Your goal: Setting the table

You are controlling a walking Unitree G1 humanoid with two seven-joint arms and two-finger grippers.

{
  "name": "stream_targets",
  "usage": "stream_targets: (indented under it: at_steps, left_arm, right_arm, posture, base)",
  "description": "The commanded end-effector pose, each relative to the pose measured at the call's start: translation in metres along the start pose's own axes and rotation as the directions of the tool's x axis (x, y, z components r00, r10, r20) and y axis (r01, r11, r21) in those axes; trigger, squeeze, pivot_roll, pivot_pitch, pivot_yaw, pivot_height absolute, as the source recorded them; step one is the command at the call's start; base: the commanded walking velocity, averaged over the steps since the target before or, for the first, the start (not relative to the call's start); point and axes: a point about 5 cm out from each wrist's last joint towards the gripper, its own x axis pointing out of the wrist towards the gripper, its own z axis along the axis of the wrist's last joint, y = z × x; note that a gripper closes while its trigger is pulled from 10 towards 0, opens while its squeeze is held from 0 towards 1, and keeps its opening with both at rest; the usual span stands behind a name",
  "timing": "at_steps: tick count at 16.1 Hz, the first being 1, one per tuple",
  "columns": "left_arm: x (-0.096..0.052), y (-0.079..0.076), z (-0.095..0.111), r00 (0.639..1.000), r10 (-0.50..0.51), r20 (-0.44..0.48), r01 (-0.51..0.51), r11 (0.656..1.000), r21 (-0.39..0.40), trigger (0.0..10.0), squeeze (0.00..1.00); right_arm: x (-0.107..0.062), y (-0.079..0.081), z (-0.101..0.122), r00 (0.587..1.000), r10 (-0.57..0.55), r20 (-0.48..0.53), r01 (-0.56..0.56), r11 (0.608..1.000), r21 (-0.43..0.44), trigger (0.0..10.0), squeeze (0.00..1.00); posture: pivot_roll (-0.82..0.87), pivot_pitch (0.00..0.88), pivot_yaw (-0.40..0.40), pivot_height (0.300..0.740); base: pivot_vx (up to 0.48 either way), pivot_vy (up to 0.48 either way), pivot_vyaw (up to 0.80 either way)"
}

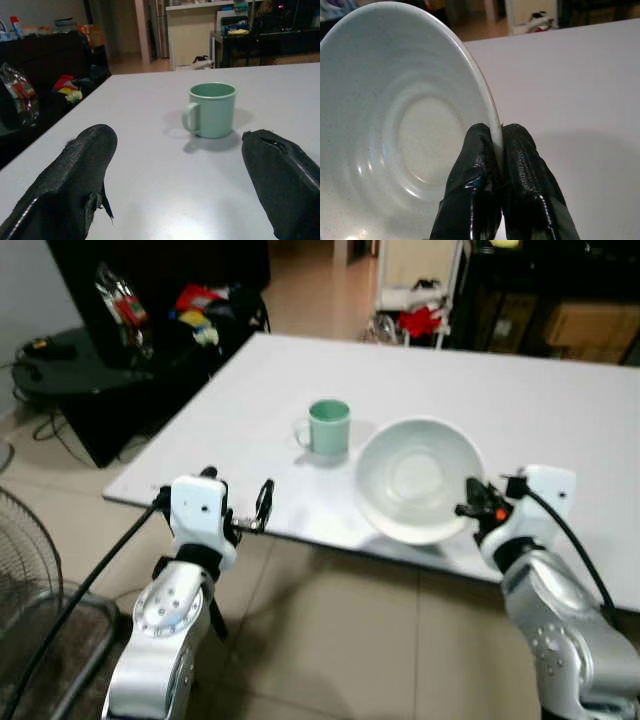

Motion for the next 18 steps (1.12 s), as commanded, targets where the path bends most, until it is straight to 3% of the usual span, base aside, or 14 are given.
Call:
stream_targets:
  at_steps: [1, 4, 12, 15, 18]
  left_arm:
    - [-0.001, 0.007, 0.001, 1.0, 0.02, 0.001, -0.02, 1.0, 0.016, 10.0, 0.0]
    - [0.001, 0.007, 0.001, 1.0, 0.011, 0.004, -0.011, 1.0, 0.022, 10.0, 0.0]
    - [-0.005, 0.01, 0.0, 1.0, 0.028, 0.0, -0.028, 0.999, 0.025, 10.0, 0.0]
    - [-0.013, 0.015, 0.002, 0.999, 0.042, 0.008, -0.042, 0.998, 0.037, 10.0, 0.0]
    - [-0.02, 0.015, 0.004, 0.999, 0.039, 0.019, -0.04, 0.998, 0.038, 10.0, 0.0]
  right_arm:
    - [0.0, 0.009, 0.005, 0.999, 0.046, 0.022, -0.047, 0.999, 0.018, 10.0, 0.0]
    - [0.0, 0.007, 0.004, 0.999, 0.037, 0.012, -0.037, 0.998, 0.043, 10.0, 0.0]
    - [0.003, 0.012, -0.001, 0.995, 0.096, -0.038, -0.092, 0.992, 0.09, 10.0, 0.0]
    - [0.006, 0.02, 0.001, 0.984, 0.17, -0.055, -0.171, 0.985, -0.004, 10.0, 0.0]
    - [0.009, 0.019, 0.001, 0.984, 0.171, -0.045, -0.168, 0.984, 0.058, 10.0, 0.0]
  posture:
    - [-0.04, 0.0, 0.041, 0.74]
    - [-0.04, 0.0, 0.045, 0.74]
    - [-0.02, 0.0, 0.032, 0.74]
    - [0.0, 0.0, 0.016, 0.74]
    - [0.01, 0.0, 0.01, 0.74]
  base:
    - [0.386, 0.0, -0.77]
    - [0.38, 0.0, -0.64]
    - [0.376, 0.0, 0.0]
    - [0.351, 0.0, 0.0]
    - [0.0, 0.0, 0.0]
